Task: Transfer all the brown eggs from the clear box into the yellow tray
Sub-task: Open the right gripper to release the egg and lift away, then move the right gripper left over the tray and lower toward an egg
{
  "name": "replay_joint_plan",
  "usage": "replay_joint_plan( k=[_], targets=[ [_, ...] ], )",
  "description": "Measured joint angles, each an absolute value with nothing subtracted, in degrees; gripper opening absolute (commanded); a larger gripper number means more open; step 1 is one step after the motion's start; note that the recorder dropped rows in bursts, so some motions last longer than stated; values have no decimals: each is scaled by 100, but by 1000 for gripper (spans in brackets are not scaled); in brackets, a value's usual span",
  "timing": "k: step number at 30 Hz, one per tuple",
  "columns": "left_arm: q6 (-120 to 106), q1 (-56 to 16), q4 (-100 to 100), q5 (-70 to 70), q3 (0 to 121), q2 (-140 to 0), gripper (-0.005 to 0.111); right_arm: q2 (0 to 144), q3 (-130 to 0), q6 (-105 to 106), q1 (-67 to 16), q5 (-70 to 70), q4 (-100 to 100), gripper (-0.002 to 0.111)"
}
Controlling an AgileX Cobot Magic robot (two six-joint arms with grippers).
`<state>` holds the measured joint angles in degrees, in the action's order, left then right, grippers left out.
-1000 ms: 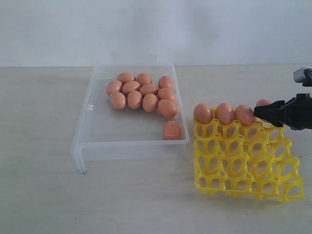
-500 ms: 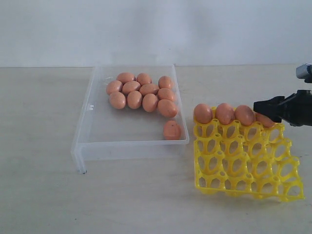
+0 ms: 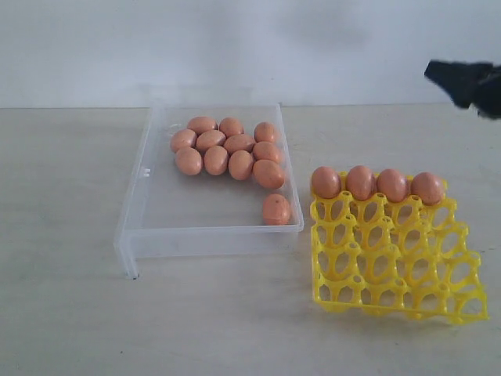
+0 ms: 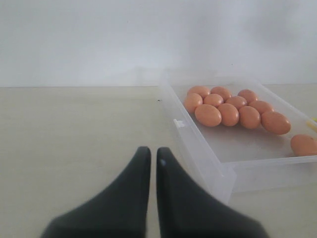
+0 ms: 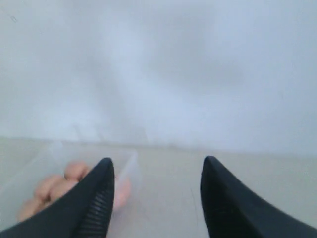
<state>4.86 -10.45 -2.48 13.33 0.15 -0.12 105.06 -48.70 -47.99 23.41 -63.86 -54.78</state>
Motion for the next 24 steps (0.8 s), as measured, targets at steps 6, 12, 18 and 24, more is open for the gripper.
replay_joint_plan(
  k=[6,12,18,24],
  targets=[
    [486,-1045,-248,1333,15,-12,4,9450,-5521,-5045,2157,-6412,-5827,0],
    [486,-1045,-248,1333,15,-12,4,8708,-6342,-5823,1049,-4286,-7263,0],
    [486,-1045,-248,1333,15,-12,4,8606,-6966,-6459,-555,-1828,-8409,0],
    [486,-1045,-248,1333,15,-12,4,8882,-7304,-6659,-1961,-670,-8496,0]
  ],
)
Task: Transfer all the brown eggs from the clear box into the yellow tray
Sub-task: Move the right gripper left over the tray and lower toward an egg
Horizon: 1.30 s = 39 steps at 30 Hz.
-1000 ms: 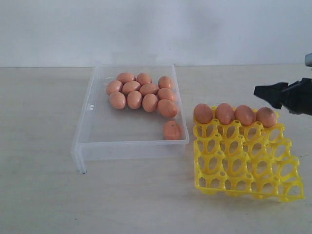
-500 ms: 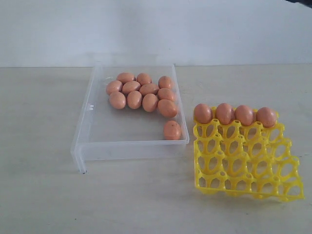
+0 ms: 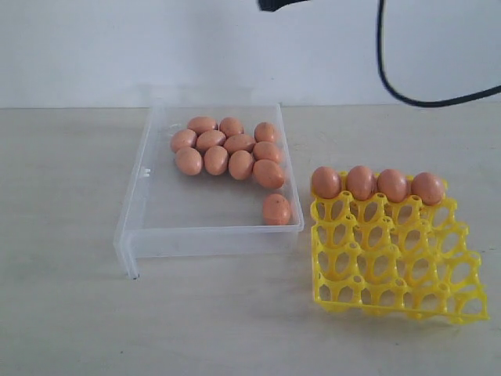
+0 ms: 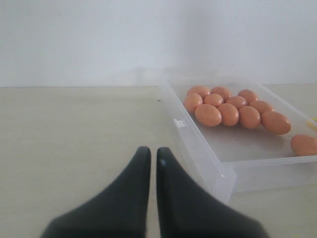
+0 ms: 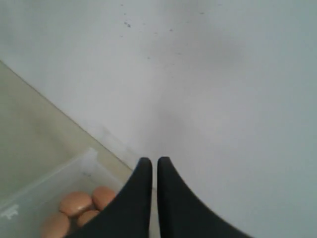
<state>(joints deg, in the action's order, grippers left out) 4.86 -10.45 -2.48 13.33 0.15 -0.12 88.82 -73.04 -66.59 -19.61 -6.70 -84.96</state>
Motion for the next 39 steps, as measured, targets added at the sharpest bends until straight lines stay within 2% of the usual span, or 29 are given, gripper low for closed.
replay_joint_plan(
  k=[3,7,11,13,14,16,22,27,30,34,36,39],
  targets=[
    [486,-1045,-248,1333,15,-12,4,9541,-7447,-7347,-2376,-563,-8496,0],
    [486,-1045,-248,1333,15,-12,4,10379,-7458,-7717,-2456,-384,-8496,0],
    [486,-1045,-248,1333,15,-12,4,10651,-7458,-7485,-2571,635,-8315,0],
    [486,-1045,-248,1333,15,-12,4,10663,-7487,-5570,-2886,1858,-7230,0],
    [486,-1045,-248,1333,15,-12,4,10732,-7614,-3482,-3084,2847,-5958,0],
    [486,-1045,-248,1333,15,-12,4,10827,-7772,-2053,-3139,3763,-4592,0],
    [486,-1045,-248,1333,15,-12,4,10866,-8369,-487,-2950,3659,-2215,0],
    [486,-1045,-248,1333,15,-12,4,11431,-9537,1170,-2912,5072,-453,0],
    [486,-1045,-248,1333,15,-12,4,11968,-10213,1547,-2889,5876,-126,0],
    [486,-1045,-248,1333,15,-12,4,12459,-10824,1673,-2864,6072,0,0],
    [486,-1045,-248,1333,15,-12,4,12592,-11018,1693,-2851,6048,0,5],
    [486,-1045,-248,1333,15,-12,4,12700,-11138,1711,-2805,5928,-33,21]
  ],
)
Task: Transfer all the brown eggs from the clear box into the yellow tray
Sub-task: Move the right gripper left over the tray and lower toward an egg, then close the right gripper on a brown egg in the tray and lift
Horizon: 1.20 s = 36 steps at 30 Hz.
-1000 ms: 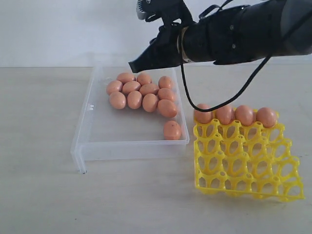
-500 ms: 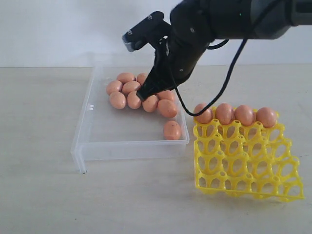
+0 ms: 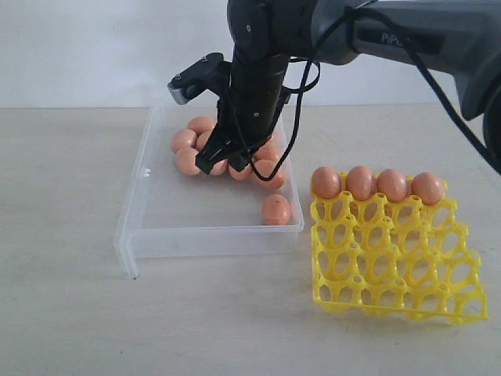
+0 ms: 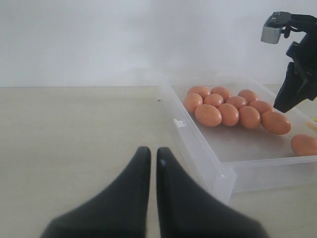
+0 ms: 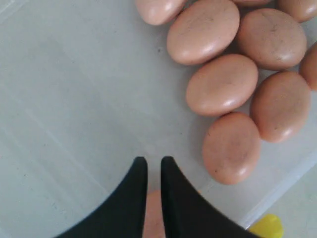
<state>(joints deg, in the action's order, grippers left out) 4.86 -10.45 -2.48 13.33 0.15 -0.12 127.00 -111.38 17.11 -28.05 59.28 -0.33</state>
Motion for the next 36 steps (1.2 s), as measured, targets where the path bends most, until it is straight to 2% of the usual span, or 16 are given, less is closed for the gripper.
replay_joint_plan(
  k=[4,6,18,36],
  targets=[
    [486,-1045,-248,1333,15,-12,4,12791,-11177,1725,-2678,5742,-130,44],
    [486,-1045,-248,1333,15,-12,4,12828,-11187,1725,-2602,5701,-209,49],
    [486,-1045,-248,1333,15,-12,4,13182,-11187,1697,-2364,4903,-300,49],
    [486,-1045,-248,1333,15,-12,4,13764,-11187,1431,-2157,4816,-232,48]
  ],
)
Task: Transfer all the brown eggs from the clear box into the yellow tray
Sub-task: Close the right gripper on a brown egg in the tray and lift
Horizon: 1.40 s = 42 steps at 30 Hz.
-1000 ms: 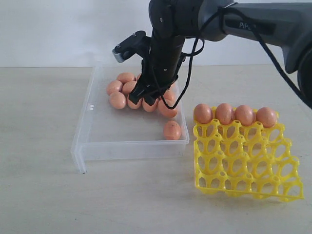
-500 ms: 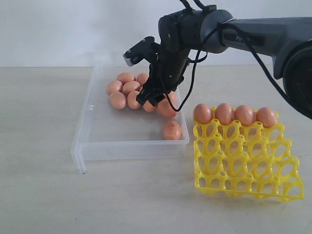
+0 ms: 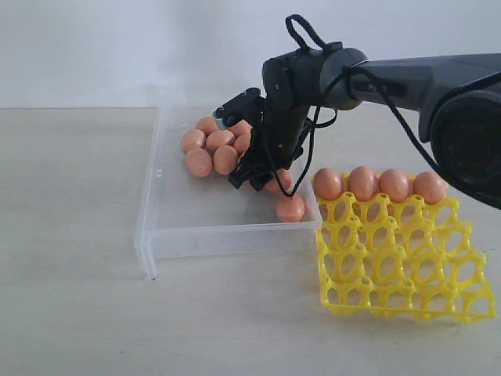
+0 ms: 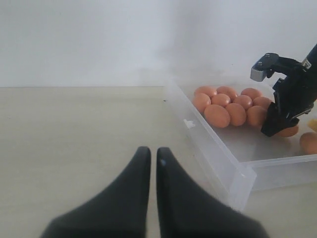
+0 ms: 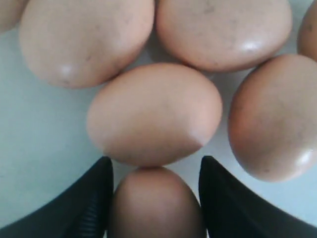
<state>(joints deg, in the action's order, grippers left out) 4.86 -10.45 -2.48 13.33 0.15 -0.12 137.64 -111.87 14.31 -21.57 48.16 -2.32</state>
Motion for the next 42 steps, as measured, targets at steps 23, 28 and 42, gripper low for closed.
replay_joint_plan(
  k=[23,28,42],
  targets=[
    [486,-1045,-248,1333,15,-12,4,13557,-11187,1298,-2135,4839,286,0],
    [486,-1045,-248,1333,15,-12,4,13386,-11187,1298,-2135,4813,347,0],
    [486,-1045,-248,1333,15,-12,4,13227,-11187,1331,-2135,4815,1302,0]
  ],
)
